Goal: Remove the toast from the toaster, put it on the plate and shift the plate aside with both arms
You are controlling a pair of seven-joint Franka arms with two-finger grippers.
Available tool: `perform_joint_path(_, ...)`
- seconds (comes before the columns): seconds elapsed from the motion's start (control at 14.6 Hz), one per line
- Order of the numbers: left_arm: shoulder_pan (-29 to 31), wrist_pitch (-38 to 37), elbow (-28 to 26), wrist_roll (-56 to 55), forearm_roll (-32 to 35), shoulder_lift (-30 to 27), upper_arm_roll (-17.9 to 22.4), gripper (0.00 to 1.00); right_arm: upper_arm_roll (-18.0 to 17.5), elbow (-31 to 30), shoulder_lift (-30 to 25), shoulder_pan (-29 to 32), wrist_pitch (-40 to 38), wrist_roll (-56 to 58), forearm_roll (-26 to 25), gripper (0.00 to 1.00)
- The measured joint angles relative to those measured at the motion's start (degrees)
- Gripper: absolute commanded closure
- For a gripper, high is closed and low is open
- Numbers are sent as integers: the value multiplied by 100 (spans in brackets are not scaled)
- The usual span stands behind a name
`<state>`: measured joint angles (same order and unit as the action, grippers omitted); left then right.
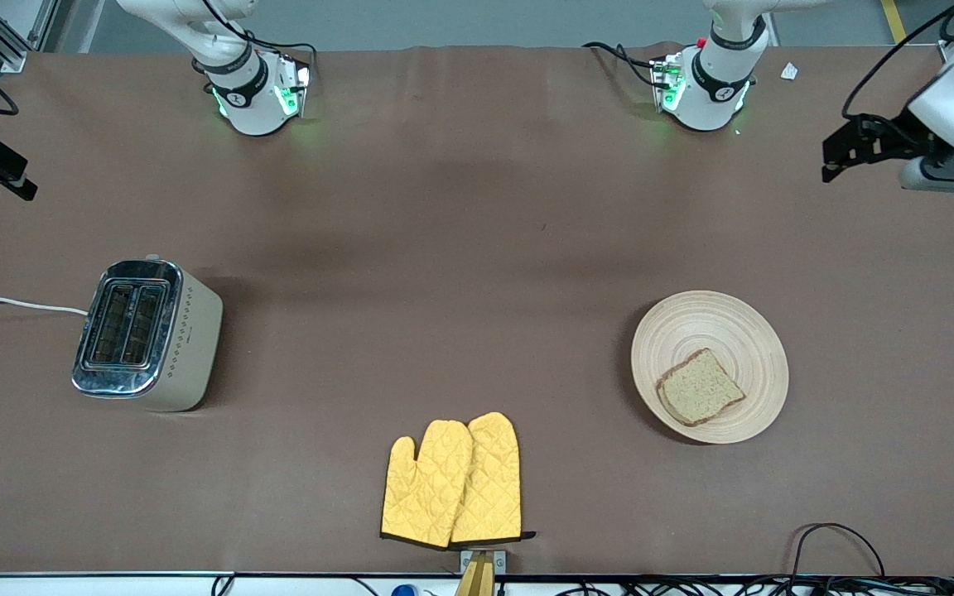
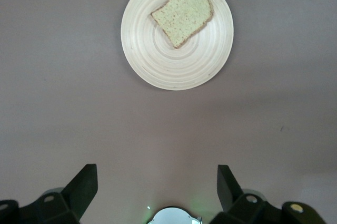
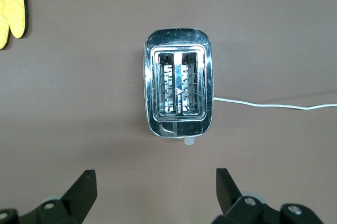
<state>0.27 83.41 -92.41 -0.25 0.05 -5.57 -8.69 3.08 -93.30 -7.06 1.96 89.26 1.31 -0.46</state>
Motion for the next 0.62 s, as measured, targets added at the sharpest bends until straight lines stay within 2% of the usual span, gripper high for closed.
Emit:
perform_joint_path(0.34, -138, 27, -2, 18, 0, -32, 333, 0, 1, -7, 0, 0, -2, 0, 37, 0)
perform_joint_path(0.62, -137, -18, 198, 18, 0, 12, 377, 0, 1, -7, 0, 0, -2, 0, 38, 0)
